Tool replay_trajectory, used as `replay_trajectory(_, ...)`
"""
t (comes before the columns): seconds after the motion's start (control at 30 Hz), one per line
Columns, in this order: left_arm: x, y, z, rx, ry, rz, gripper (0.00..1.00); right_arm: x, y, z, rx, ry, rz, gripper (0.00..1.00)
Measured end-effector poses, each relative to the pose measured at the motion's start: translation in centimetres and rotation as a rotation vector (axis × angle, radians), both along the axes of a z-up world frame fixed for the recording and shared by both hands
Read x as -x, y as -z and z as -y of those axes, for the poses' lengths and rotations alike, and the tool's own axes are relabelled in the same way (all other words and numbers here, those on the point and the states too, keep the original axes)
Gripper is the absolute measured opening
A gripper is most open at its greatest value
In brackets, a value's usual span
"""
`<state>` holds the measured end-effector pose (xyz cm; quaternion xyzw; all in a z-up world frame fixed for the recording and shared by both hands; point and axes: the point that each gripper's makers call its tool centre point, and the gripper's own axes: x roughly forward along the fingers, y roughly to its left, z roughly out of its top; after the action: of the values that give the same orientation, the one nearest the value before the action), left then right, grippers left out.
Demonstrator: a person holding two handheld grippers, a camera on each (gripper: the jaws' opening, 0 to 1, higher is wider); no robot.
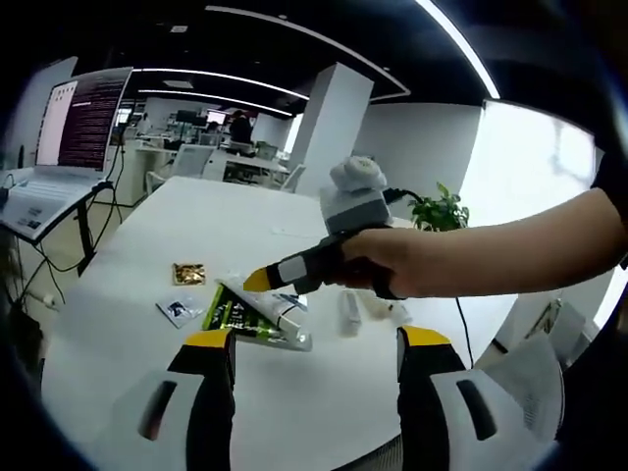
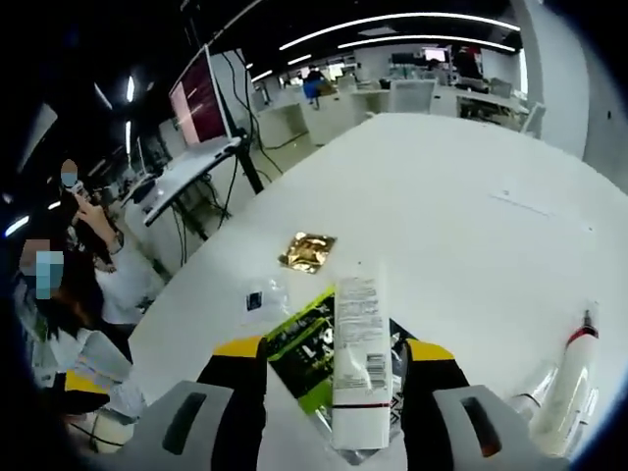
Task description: Arrange the skincare products in the storage area until every visible bottle or jar stands upright without overlapping.
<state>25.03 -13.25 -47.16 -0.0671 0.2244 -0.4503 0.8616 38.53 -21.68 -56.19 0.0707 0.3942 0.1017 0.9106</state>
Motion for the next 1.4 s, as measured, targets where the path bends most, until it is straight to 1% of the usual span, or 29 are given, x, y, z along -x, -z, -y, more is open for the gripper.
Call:
replay_trajectory(0.03,0.0,0.0,0.0,0.003,-0.001,-0.001,0.6,-0.2,0.2,0.1,0.017,-0.003,-0.002,0.56)
replay_trajectory(0.07,0.0,0.0,0.0,0.004,-0.001,0.001,0.6,-1.1,1.1,0.0,0.025,-0.006,-0.01,0.57)
replay_trajectory(0.17,0.0,0.0,0.0,-0.001,0.003,0.008,0.6,-1.6,1.5,-0.1,0.039,-0.024,-0.029,0.57)
replay_trajectory(0.23,0.0,0.0,0.1,-0.003,0.007,0.009,0.6,-2.4,2.4,-0.2,0.057,-0.034,-0.042,0.57)
replay_trajectory(0.27,0.0,0.0,0.0,-0.003,0.008,0.009,0.6,-2.6,2.9,-0.3,0.077,-0.051,-0.058,0.57)
replay_trajectory(0.33,0.0,0.0,0.0,-0.004,0.008,0.009,0.59,-2.6,2.8,-0.3,0.099,-0.067,-0.067,0.57)
replay_trajectory(0.4,0.0,0.1,0.0,-0.003,0.008,0.009,0.59,-2.9,3.5,-0.2,0.119,-0.067,-0.084,0.56)
replay_trajectory(0.47,0.0,0.1,0.0,-0.001,0.006,0.006,0.59,-2.8,3.7,0.1,0.129,-0.061,-0.098,0.54)
replay_trajectory(0.57,-0.1,0.1,0.0,0.001,0.003,0.001,0.59,-3.0,4.8,0.3,0.134,-0.062,-0.135,0.54)
replay_trajectory(0.67,-0.1,0.1,0.0,0.003,0.002,-0.002,0.59,-3.3,5.8,0.5,0.144,-0.069,-0.158,0.55)
replay_trajectory(0.73,-0.1,0.2,0.0,0.003,0.001,-0.004,0.59,-3.1,5.9,0.6,0.157,-0.077,-0.166,0.55)
replay_trajectory(0.8,0.0,0.1,-0.1,0.005,0.0,-0.005,0.59,-3.4,6.2,0.6,0.175,-0.087,-0.166,0.54)
replay_trajectory(0.93,0.0,0.2,-0.1,-0.001,0.003,-0.003,0.59,-3.4,6.2,1.0,0.208,-0.1,-0.166,0.52)
replay_trajectory(1.0,0.0,0.2,-0.1,-0.002,0.003,-0.006,0.59,-3.1,6.0,1.0,0.219,-0.101,-0.16,0.52)
replay_trajectory(1.07,0.0,0.2,-0.1,-0.001,0.003,-0.007,0.59,-3.3,6.0,1.0,0.219,-0.097,-0.161,0.51)
replay_trajectory(1.1,0.0,0.2,-0.1,-0.003,0.004,-0.007,0.59,-3.6,6.2,1.2,0.223,-0.099,-0.162,0.51)
replay_trajectory(1.17,0.0,0.3,0.0,-0.006,0.006,-0.007,0.59,-3.7,6.2,1.4,0.244,-0.101,-0.163,0.46)
replay_trajectory(1.23,0.1,0.3,0.0,-0.007,0.008,-0.008,0.59,-3.8,6.1,1.6,0.251,-0.104,-0.154,0.35)
replay_trajectory(1.27,0.1,0.3,0.0,-0.007,0.008,-0.009,0.59,-4.1,5.9,2.5,0.311,-0.11,-0.135,0.3)
replay_trajectory(1.3,0.1,0.3,0.0,-0.007,0.007,-0.009,0.59,-3.8,6.1,1.8,0.289,-0.118,-0.138,0.29)
replay_trajectory(1.33,0.1,0.3,0.0,-0.008,0.007,-0.01,0.59,-3.8,6.0,2.0,0.302,-0.12,-0.132,0.27)
replay_trajectory(1.4,0.1,0.4,-0.1,-0.01,0.007,-0.011,0.59,-3.8,5.9,1.9,0.307,-0.15,-0.119,0.26)
